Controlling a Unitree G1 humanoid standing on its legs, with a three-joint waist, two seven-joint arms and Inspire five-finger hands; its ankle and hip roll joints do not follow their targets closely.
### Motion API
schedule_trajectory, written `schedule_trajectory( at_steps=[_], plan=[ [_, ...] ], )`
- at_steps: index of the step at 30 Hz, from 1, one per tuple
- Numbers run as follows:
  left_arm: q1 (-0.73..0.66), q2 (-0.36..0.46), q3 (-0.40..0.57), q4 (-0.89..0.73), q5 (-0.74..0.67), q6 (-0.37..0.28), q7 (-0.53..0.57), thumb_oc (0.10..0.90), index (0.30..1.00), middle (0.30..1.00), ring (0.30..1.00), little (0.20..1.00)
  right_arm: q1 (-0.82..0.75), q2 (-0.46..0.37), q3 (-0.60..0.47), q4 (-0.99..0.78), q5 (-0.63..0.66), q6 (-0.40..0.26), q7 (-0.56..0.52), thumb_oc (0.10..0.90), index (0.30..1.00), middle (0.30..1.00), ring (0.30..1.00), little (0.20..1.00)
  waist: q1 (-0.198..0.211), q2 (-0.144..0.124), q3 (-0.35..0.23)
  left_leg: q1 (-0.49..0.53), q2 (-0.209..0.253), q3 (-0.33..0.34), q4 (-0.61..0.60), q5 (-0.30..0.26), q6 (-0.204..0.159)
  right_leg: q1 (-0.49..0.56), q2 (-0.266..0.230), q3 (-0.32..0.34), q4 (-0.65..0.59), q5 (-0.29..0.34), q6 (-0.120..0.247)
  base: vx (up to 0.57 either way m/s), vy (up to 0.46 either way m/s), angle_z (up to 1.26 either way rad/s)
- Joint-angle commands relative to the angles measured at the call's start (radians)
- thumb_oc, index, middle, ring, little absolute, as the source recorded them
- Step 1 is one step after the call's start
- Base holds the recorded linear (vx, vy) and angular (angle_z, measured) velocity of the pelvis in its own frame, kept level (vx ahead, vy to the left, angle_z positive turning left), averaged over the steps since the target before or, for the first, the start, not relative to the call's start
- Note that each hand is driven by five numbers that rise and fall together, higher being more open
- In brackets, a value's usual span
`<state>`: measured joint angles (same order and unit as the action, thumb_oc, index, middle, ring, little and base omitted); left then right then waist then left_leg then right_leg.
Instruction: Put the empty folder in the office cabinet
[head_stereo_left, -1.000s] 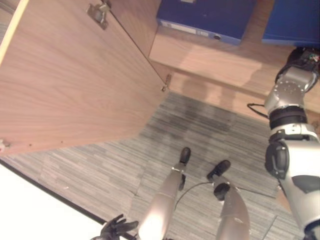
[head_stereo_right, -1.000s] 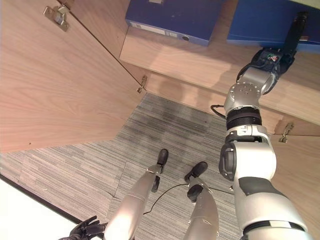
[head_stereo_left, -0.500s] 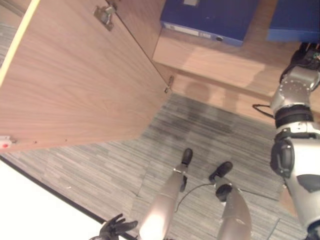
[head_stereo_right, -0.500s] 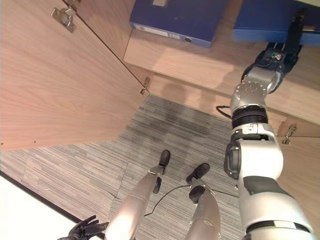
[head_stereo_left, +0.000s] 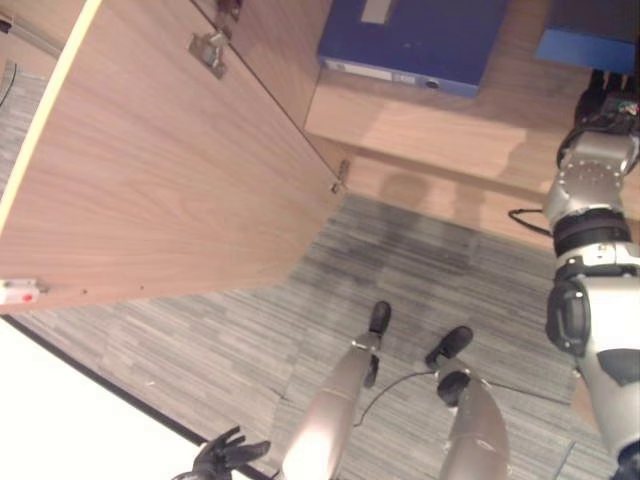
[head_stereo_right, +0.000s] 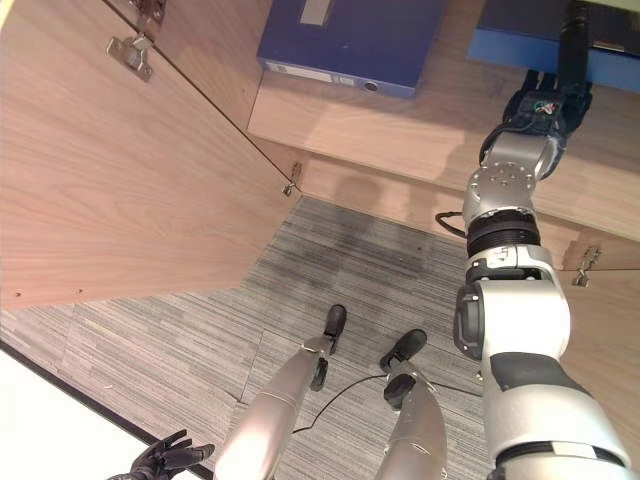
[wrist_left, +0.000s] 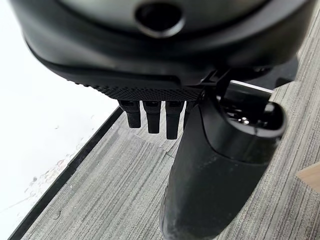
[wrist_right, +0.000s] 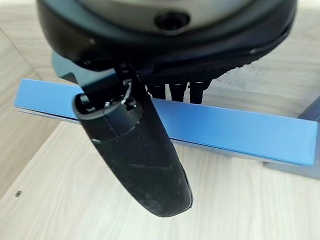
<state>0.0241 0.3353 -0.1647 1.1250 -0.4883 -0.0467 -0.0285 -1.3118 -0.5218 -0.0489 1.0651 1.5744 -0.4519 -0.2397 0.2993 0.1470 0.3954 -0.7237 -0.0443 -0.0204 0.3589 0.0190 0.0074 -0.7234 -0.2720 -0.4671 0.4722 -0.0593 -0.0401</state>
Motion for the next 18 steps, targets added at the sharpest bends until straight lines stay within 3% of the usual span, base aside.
schedule_trajectory(
  at_steps=[1, 3, 6, 8, 9, 15, 18],
  plan=[
    [0.169, 0.129, -0.033, 0.084, -0.01, 0.023, 0.014, 0.8, 0.9, 0.9, 0.9, 0.9, -0.036, -0.066, 0.102, 0.08, -0.058, 0.067, 0.069, 0.8, 0.9, 0.9, 0.9, 0.9, 0.013, -0.044, -0.082, 0.038, 0.017, 0.025, -0.067, -0.071, -0.017, 0.096, -0.023, 0.019, 0.003, -0.065, 0.129, -0.02, 0.006, -0.05],
    [0.159, 0.129, -0.037, 0.109, -0.011, 0.027, 0.007, 0.8, 0.9, 0.9, 0.9, 0.9, -0.073, -0.061, 0.17, 0.162, -0.131, 0.156, 0.061, 0.8, 0.9, 0.9, 0.9, 0.9, 0.011, -0.053, -0.078, 0.04, 0.018, 0.032, -0.069, -0.07, -0.019, 0.094, -0.02, 0.024, -0.006, -0.056, 0.126, -0.02, 0.001, -0.07],
    [0.162, 0.133, -0.036, 0.111, -0.018, 0.025, 0.003, 0.8, 0.9, 0.9, 0.9, 0.9, -0.082, -0.065, 0.22, 0.198, -0.192, 0.206, 0.064, 0.8, 0.9, 0.9, 0.9, 0.9, 0.011, -0.058, -0.077, 0.042, 0.02, 0.036, -0.071, -0.067, -0.019, 0.096, -0.02, 0.023, -0.009, -0.052, 0.125, -0.02, 0.001, -0.11],
    [0.165, 0.136, -0.033, 0.11, -0.014, 0.024, -0.005, 0.8, 0.9, 0.9, 0.9, 0.9, -0.101, -0.075, 0.308, 0.238, -0.301, 0.291, 0.08, 0.8, 0.9, 0.9, 0.9, 0.9, 0.01, -0.056, -0.072, 0.041, 0.024, 0.041, -0.072, -0.063, -0.019, 0.096, -0.019, 0.024, -0.012, -0.048, 0.122, -0.03, 0.007, -0.06],
    [0.173, 0.146, -0.027, 0.11, -0.012, 0.024, -0.019, 0.8, 0.9, 0.9, 0.9, 0.9, -0.11, -0.089, 0.403, 0.253, -0.426, 0.362, 0.111, 0.8, 0.9, 0.9, 0.9, 0.9, 0.009, -0.062, -0.068, 0.042, 0.028, 0.044, -0.073, -0.057, -0.02, 0.094, -0.018, 0.024, -0.013, -0.045, 0.119, -0.03, 0.004, -0.03],
    [0.194, 0.151, -0.007, 0.127, 0.015, 0.031, -0.059, 0.8, 0.9, 0.9, 0.9, 0.9, -0.122, -0.105, 0.564, 0.301, -0.644, 0.463, 0.207, 0.8, 0.9, 0.9, 0.9, 0.9, 0.005, -0.071, -0.058, 0.051, 0.034, 0.05, -0.085, -0.047, -0.024, 0.1, -0.009, 0.023, -0.028, -0.032, 0.116, -0.02, -0.01, -0.08],
    [0.198, 0.153, -0.003, 0.131, 0.025, 0.031, -0.067, 0.8, 0.9, 0.9, 0.9, 0.9, -0.119, -0.099, 0.573, 0.296, -0.646, 0.47, 0.222, 0.8, 0.9, 0.9, 0.9, 0.9, 0.006, -0.072, -0.057, 0.056, 0.036, 0.05, -0.088, -0.046, -0.026, 0.105, -0.007, 0.022, -0.032, -0.031, 0.115, -0.01, -0.015, -0.06]
  ],
)
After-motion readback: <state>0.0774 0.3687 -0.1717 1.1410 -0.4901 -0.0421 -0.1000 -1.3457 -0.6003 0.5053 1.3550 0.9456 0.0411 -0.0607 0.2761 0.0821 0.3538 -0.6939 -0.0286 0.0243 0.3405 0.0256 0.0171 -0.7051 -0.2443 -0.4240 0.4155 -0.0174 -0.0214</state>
